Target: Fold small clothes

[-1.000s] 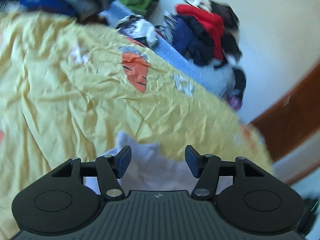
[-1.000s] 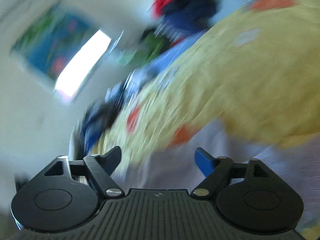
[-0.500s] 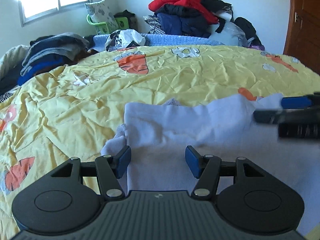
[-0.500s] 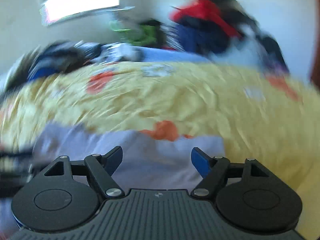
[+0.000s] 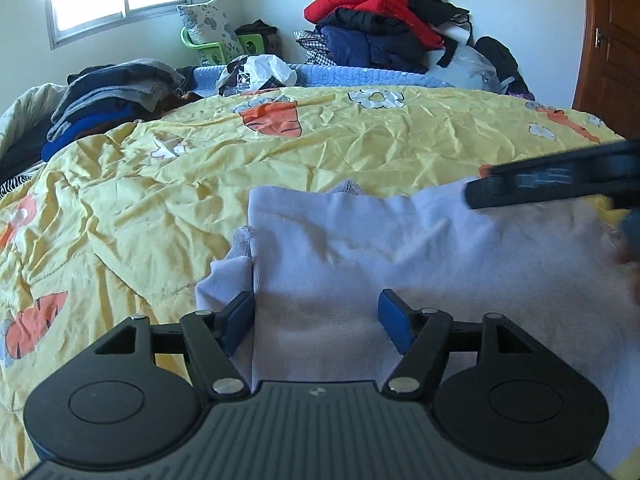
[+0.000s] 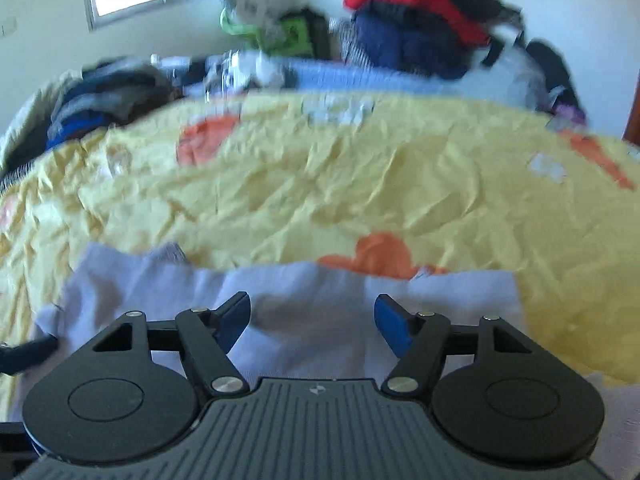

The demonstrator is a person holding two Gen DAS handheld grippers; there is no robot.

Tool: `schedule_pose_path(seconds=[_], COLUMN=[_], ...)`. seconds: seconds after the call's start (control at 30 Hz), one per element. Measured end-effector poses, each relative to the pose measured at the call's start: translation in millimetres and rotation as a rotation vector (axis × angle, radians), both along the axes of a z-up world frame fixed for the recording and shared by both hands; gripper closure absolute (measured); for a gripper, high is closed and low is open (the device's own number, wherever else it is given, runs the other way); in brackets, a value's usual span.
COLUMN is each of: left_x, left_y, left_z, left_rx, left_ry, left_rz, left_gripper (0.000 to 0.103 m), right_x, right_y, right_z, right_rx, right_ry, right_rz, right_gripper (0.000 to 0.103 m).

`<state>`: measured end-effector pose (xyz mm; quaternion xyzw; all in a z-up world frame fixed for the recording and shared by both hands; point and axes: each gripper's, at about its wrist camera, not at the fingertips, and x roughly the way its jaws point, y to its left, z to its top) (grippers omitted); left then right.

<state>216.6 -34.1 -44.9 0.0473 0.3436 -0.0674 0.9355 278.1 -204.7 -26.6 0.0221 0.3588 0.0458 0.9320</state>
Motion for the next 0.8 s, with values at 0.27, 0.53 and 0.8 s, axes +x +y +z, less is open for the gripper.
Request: schedule_pose_path(seconds=[0.27,0.53,0.8], left_x=[-13.9,-25.0,-54.8], left_y=[6.7,55.5,54.5], left_z=[5.1,25.4,16.4], left_rx=[-0.008,-0.108,-0.183], left_ry=[-0.024,-0.041,-0.029], left_rz=[-0.025,0.023,0.046], left_gripper=[0.033,0.023,0.023], right_x=[-79.8,-114.7,-162.5], right_y=[5.5,-14.7,8.0], right_z=[-6.5,-8.5,-12.5], right_rx=[-0.170,0.017,-0.042], right_ry=[-0.006,-0.072,-0.119], right_rz=[0.165,0.019,0.018], right_gripper=[0.013,0.013,0.011])
